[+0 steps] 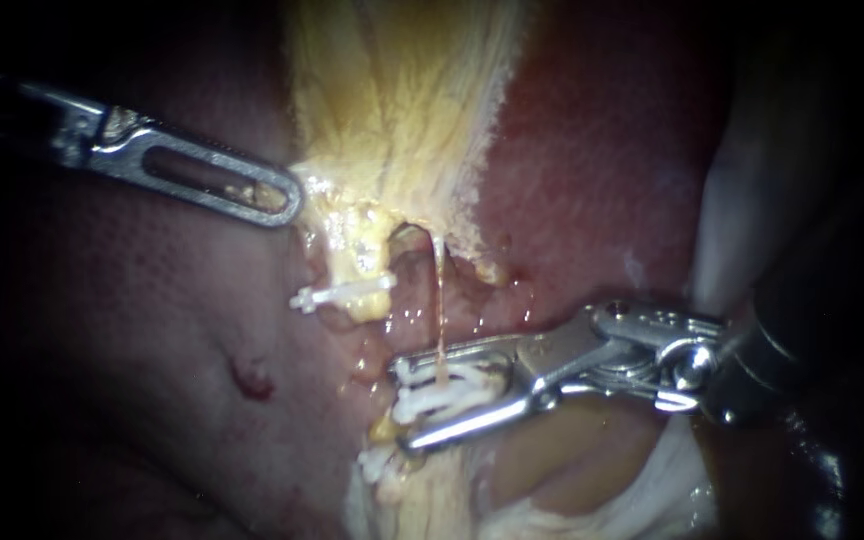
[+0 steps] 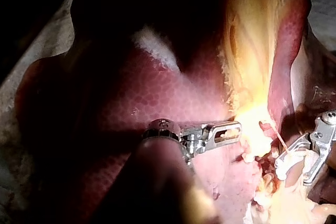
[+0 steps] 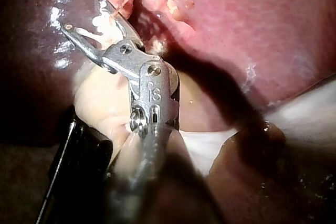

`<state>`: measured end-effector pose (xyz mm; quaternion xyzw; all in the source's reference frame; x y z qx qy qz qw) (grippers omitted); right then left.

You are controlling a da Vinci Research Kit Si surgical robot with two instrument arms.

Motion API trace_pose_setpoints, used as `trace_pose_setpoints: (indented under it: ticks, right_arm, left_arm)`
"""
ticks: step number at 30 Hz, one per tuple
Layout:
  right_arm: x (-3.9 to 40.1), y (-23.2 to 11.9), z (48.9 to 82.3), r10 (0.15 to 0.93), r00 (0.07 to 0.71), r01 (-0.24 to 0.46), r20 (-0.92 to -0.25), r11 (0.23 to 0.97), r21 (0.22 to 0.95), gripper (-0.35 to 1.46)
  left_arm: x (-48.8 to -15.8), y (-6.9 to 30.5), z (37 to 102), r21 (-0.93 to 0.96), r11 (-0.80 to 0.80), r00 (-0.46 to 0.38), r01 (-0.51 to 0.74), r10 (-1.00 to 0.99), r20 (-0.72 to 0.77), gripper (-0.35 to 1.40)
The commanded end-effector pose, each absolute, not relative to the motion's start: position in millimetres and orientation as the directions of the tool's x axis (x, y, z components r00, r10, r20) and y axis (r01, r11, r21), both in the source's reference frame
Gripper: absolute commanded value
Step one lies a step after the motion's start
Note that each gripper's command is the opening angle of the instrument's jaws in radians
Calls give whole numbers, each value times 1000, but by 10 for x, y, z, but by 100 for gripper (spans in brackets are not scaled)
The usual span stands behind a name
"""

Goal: Clipping second clip right tube

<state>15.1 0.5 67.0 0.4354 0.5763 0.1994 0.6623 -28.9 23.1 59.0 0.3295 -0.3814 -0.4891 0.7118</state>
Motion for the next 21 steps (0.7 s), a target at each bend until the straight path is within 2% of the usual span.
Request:
trace_pose_setpoints:
  ticks: [1, 13, 18, 20, 21]
  right_arm:
    - [151, 5, 670, 766, 257, 238, -589, 541, 807, 45]
    - [149, 5, 671, 766, 257, 238, -589, 541, 807, 39]
    - [145, 5, 673, 766, 257, 237, -590, 542, 806, 17]
    - [143, 6, 673, 769, 259, 239, -585, 536, 810, 5]
    - [142, 6, 673, 771, 262, 243, -580, 529, 813, -6]
  left_arm:
    - [-289, 231, 589, 842, 304, 231, 445, -948, 221, -35]
    - [-289, 231, 589, 842, 304, 231, 445, -948, 220, -35]
    - [-289, 231, 590, 842, 304, 231, 445, -948, 221, -35]
    - [-289, 231, 590, 842, 304, 231, 445, -948, 221, -35]
    - [-289, 231, 590, 842, 304, 231, 445, -948, 221, -35]
